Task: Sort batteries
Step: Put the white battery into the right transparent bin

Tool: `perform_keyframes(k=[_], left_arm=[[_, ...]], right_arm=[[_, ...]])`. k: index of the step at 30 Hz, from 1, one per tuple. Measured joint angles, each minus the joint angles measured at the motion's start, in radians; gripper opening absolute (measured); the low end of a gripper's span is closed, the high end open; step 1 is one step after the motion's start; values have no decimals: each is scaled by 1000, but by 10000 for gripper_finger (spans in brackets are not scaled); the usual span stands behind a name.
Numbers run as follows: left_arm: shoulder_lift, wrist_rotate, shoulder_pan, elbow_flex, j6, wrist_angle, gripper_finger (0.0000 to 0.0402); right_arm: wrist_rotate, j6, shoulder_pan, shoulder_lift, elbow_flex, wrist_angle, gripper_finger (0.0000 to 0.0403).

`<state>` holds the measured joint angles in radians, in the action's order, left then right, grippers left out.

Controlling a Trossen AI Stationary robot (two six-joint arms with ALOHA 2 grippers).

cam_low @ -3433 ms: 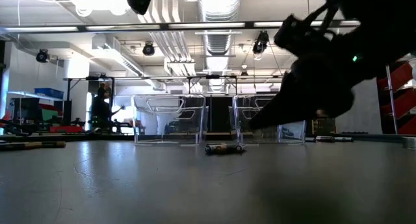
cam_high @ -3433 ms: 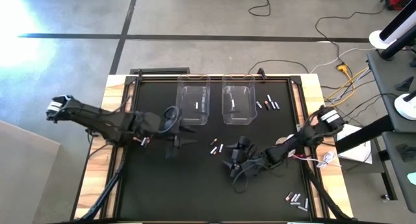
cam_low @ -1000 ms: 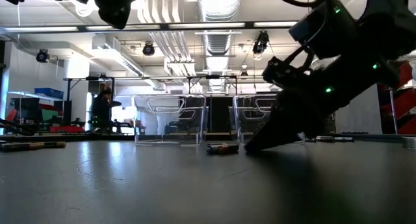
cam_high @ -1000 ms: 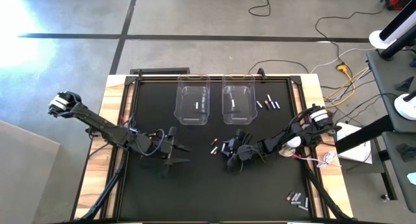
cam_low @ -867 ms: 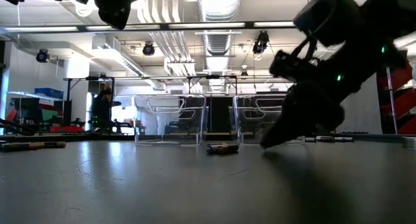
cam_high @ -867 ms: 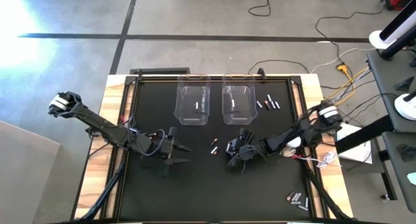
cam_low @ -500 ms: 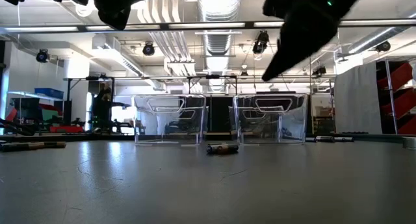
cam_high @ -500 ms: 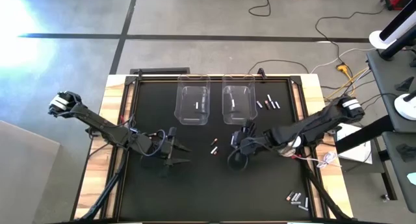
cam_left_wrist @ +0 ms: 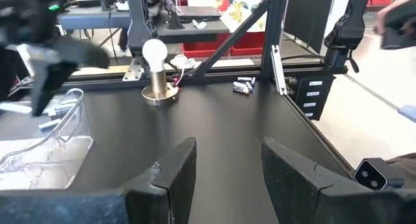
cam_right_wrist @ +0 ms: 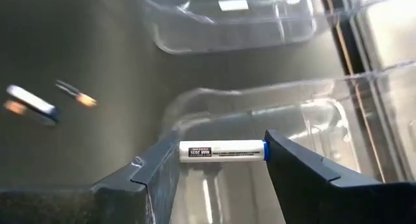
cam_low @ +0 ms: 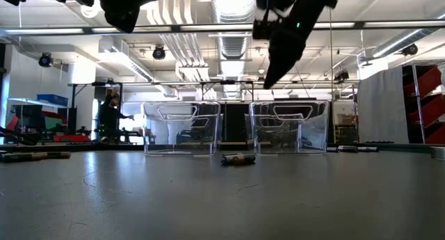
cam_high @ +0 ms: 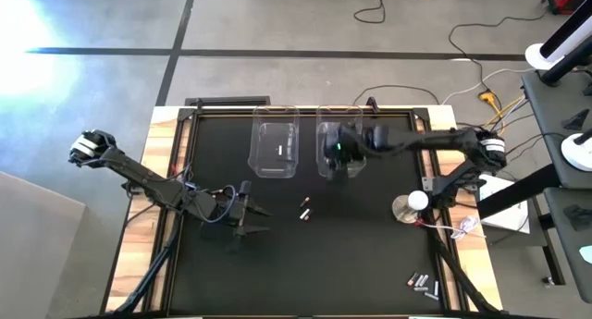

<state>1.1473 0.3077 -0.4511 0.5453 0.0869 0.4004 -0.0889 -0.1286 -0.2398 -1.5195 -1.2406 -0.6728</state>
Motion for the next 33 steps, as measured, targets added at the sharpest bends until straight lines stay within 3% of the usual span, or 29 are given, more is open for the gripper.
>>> perform_keyframes(k=[9, 18, 26, 33], left_arm=[[0, 0, 0, 0, 1, -15, 152], [-35, 16, 2, 31, -46, -131, 152], [-72, 44, 1, 165, -86, -354, 152], [-65, 46, 1, 195, -142, -387, 152]], right_arm=[[163, -232, -231, -188, -53, -9, 201], [182, -557, -273, -293, -71, -29, 201], [176, -576, -288, -359, -76, -27, 201], [184, -583, -295, -383, -74, -29, 201]])
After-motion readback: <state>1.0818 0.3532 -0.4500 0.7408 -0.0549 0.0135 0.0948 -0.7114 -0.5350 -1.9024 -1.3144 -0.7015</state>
